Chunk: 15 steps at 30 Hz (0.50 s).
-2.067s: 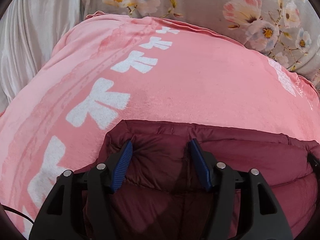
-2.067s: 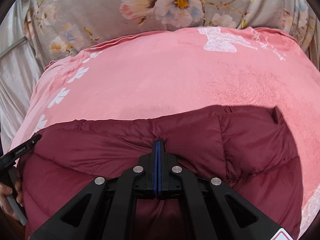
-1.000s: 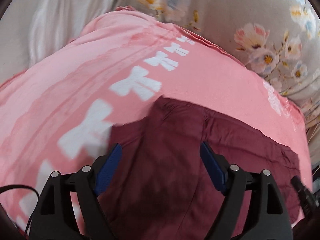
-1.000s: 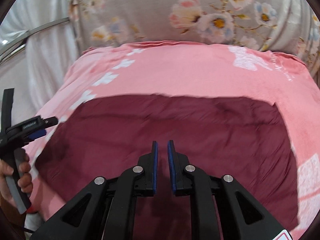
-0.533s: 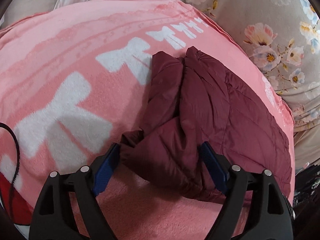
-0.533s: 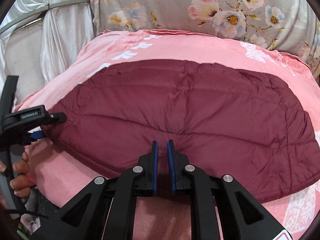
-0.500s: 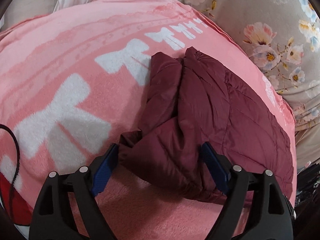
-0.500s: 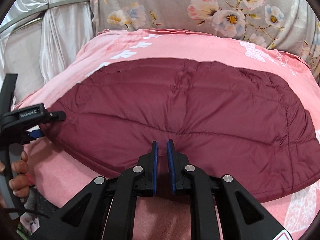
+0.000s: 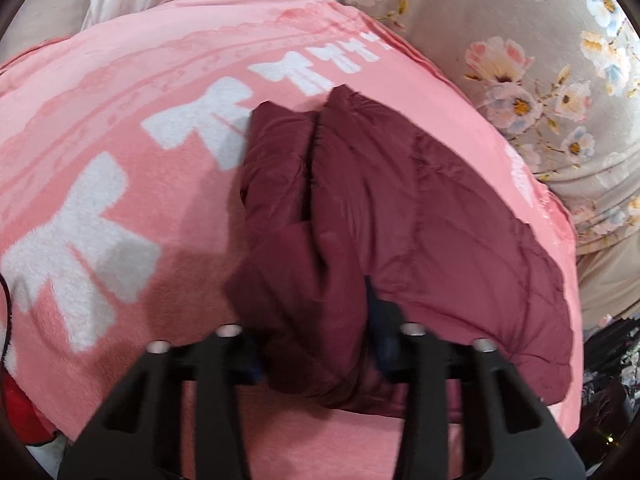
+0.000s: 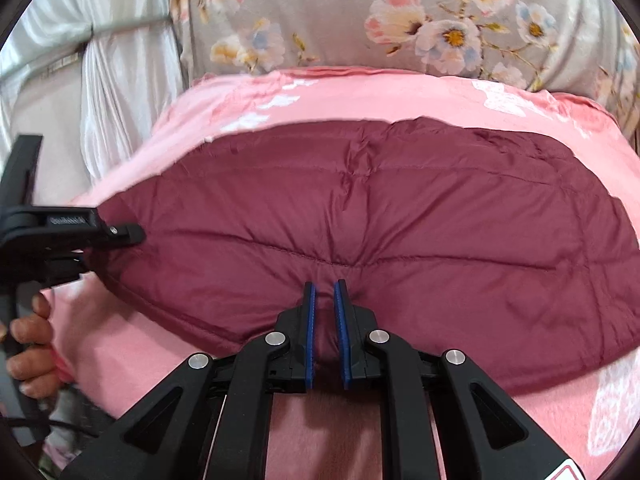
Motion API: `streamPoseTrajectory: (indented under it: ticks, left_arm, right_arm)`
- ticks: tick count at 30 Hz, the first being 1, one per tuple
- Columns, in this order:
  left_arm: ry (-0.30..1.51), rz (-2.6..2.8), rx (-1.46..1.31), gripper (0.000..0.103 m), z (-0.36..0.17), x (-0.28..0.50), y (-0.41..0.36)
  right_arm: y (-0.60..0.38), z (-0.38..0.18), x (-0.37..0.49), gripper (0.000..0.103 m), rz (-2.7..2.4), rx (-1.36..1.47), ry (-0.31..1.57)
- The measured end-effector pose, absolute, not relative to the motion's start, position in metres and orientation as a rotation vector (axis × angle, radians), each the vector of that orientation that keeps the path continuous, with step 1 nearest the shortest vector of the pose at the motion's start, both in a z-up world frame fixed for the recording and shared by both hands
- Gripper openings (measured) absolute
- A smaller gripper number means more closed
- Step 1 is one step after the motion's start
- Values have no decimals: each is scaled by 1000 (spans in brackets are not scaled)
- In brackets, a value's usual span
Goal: Fold large clothes
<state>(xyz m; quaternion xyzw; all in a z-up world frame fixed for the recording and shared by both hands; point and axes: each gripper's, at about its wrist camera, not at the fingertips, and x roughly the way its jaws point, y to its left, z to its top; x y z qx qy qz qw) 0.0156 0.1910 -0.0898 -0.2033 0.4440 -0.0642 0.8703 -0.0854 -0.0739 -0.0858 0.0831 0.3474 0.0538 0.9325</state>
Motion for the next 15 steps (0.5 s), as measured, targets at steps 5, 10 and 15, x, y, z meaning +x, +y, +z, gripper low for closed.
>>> streamPoseTrajectory:
  ticks: [5, 10, 15]
  left_arm:
    - [878, -179, -425, 18, -61, 5, 186]
    - [799, -240, -397, 16, -22, -9, 168]
    - [718, -350, -329, 16, 20, -26, 134]
  right_arm:
    - [-84, -84, -107, 7, 110, 148, 719]
    - [-88, -98, -106, 2, 108, 157, 741]
    - [-95, -110, -100, 0, 121, 213, 749]
